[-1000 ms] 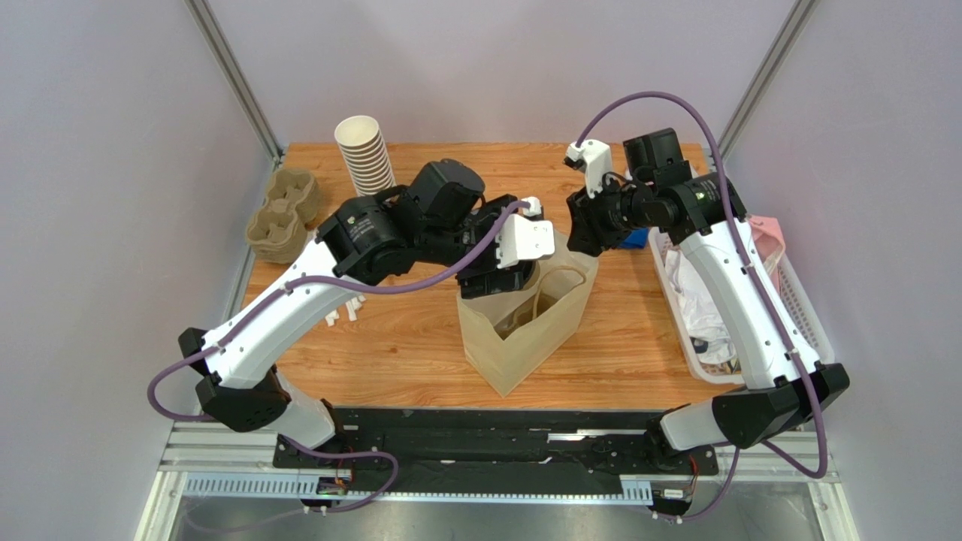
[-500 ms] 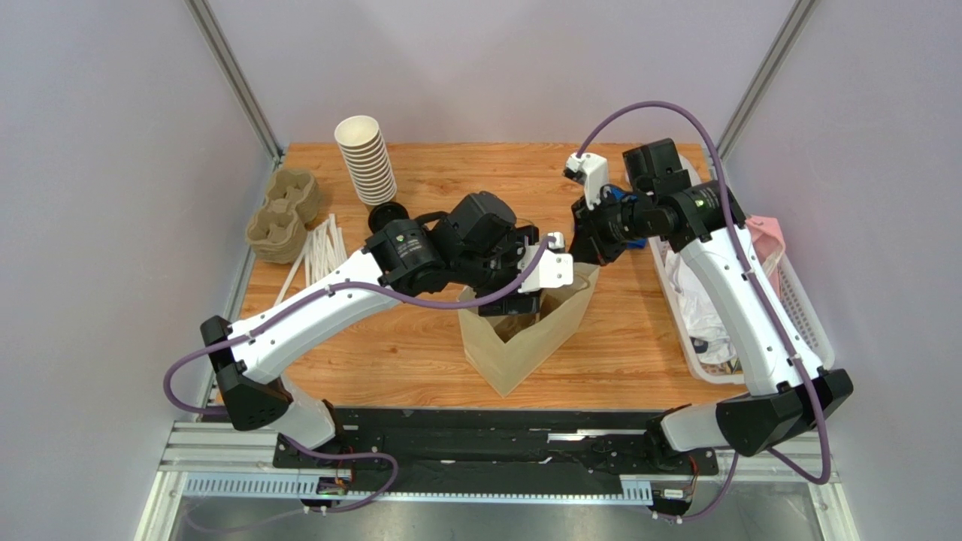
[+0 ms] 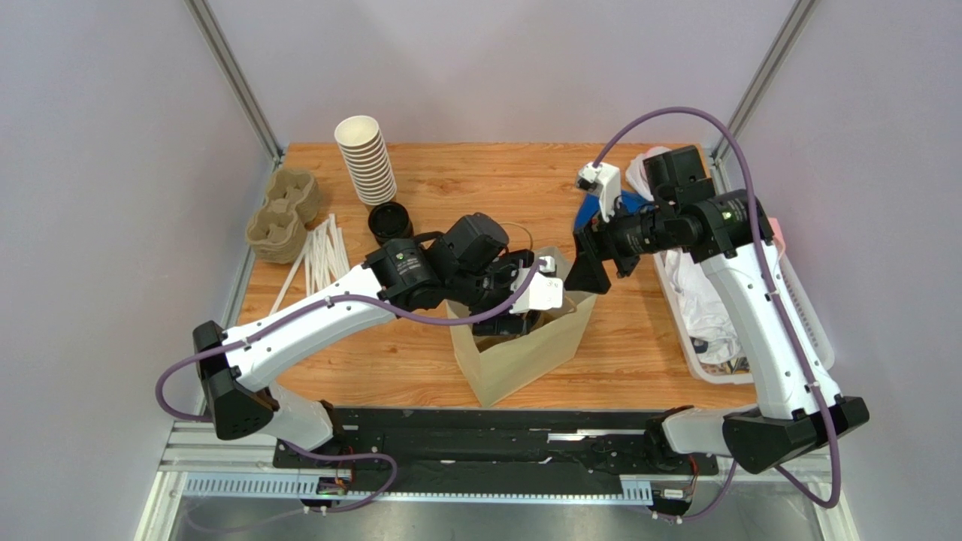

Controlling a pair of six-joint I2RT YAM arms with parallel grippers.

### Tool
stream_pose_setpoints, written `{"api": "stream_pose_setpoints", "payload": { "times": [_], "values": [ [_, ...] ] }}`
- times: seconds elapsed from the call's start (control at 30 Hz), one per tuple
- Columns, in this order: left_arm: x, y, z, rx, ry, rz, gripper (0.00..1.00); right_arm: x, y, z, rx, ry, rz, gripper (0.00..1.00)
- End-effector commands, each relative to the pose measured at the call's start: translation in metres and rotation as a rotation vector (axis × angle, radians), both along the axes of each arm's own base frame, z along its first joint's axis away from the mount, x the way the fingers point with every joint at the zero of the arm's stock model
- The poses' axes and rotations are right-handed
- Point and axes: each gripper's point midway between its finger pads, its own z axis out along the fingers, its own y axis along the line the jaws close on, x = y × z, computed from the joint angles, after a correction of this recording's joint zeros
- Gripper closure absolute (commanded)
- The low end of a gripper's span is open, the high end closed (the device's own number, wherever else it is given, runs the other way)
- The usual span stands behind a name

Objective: Pack the takeout coffee

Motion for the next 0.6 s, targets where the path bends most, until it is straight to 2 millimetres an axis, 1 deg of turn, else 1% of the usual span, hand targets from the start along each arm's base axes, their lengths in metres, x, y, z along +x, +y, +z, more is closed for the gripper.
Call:
{"api": "stream_pose_setpoints", "payload": {
  "times": [0.0, 0.1, 0.23, 0.37, 0.43, 0.53, 0.57],
  "values": [
    [-0.012, -0.006, 0.028, -0.103, -0.019, -0.085, 0.76, 0.026, 0.0, 0.026, 0.003, -0.171, 0.036, 0.18],
    [-0.018, -0.005, 0.027, -0.103, -0.004, -0.111, 0.76, 0.039, 0.009, 0.029, 0.023, -0.226, 0.097, 0.18],
    [-0.022, -0.002, 0.022, -0.088, 0.004, -0.13, 0.76, 0.049, 0.024, 0.037, 0.078, -0.295, 0.194, 0.18],
    [-0.022, -0.001, 0.02, -0.081, 0.002, -0.137, 0.76, 0.058, 0.039, 0.032, 0.075, -0.353, 0.275, 0.19],
    [-0.023, -0.001, 0.018, -0.077, 0.005, -0.139, 0.76, 0.067, 0.045, 0.027, 0.074, -0.375, 0.304, 0.19],
    [-0.024, 0.0, 0.014, -0.066, 0.014, -0.142, 0.76, 0.074, 0.053, 0.022, 0.074, -0.394, 0.349, 0.2],
    [-0.023, 0.001, 0.013, -0.065, 0.013, -0.141, 0.76, 0.073, 0.057, 0.022, 0.074, -0.4, 0.373, 0.2]
  ]
}}
